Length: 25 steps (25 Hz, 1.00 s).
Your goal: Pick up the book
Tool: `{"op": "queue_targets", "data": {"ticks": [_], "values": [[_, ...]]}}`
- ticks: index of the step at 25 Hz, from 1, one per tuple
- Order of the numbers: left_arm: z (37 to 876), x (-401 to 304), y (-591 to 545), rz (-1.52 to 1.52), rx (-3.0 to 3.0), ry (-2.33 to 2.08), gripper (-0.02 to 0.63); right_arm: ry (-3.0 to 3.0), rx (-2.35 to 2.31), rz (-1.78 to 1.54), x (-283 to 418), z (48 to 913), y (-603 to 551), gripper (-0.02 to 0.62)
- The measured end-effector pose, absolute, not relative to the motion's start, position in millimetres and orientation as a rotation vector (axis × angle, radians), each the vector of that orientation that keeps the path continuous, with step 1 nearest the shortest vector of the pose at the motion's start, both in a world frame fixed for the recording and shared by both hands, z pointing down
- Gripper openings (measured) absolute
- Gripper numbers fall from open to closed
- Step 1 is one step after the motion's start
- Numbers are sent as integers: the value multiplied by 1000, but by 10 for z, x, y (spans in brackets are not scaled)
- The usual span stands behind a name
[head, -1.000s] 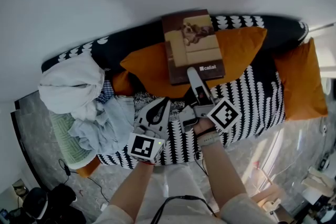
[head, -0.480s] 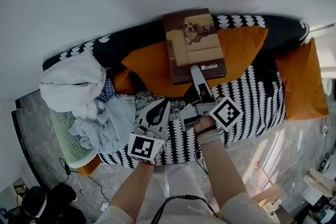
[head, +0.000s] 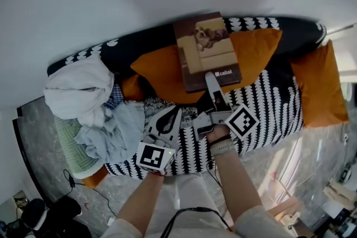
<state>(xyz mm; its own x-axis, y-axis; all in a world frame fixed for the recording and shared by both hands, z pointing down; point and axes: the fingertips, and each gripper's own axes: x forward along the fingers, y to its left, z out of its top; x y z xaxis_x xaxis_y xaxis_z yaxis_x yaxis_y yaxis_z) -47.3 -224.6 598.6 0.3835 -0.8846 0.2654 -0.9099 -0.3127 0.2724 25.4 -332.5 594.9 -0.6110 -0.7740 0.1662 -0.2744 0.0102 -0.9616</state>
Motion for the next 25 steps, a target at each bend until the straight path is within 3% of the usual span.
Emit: {"op": "queue_targets", "data": {"ticks": [25], "values": [[5775, -441, -2121, 102, 2307, -1562, 23, 1783, -1018, -1668, 461, 5782, -3114, 167]]}}
